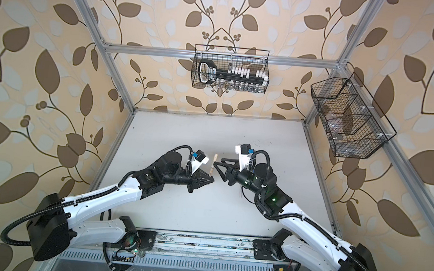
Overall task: Insert the pens into the pen caps
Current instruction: 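Push the cap down onto the pen with the right gripper while the left holds it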
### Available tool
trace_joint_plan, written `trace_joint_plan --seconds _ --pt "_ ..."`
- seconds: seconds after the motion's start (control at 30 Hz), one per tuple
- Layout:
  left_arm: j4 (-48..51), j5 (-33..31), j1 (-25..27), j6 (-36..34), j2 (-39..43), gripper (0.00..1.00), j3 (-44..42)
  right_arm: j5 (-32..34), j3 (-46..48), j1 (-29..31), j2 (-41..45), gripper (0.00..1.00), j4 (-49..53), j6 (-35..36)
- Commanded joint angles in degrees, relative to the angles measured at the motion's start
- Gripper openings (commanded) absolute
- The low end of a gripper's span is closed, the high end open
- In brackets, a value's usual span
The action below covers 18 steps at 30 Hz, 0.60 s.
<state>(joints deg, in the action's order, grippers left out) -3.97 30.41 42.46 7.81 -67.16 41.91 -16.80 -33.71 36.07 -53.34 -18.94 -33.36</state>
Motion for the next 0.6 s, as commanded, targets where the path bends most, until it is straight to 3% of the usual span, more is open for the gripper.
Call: trace_joint_plan --seconds 0.0,0.3,0.57 --pt "-0.52 0.00 0.43 -0.97 1.41 0.00 1.25 -5.31 -2.23 -2.28 -0.31 0.55 2.75 -0.18" --pt "-0.10 0.60 0.43 -1.04 1.07 0.00 1.50 -11.94 -10.61 -3.29 -6.93 0.54 7.69 2.51" --pt "0.28 0.79 0.43 -1.09 1.30 0.00 1.68 -13.43 -13.13 -3.29 -9.40 0.47 9.44 3.31"
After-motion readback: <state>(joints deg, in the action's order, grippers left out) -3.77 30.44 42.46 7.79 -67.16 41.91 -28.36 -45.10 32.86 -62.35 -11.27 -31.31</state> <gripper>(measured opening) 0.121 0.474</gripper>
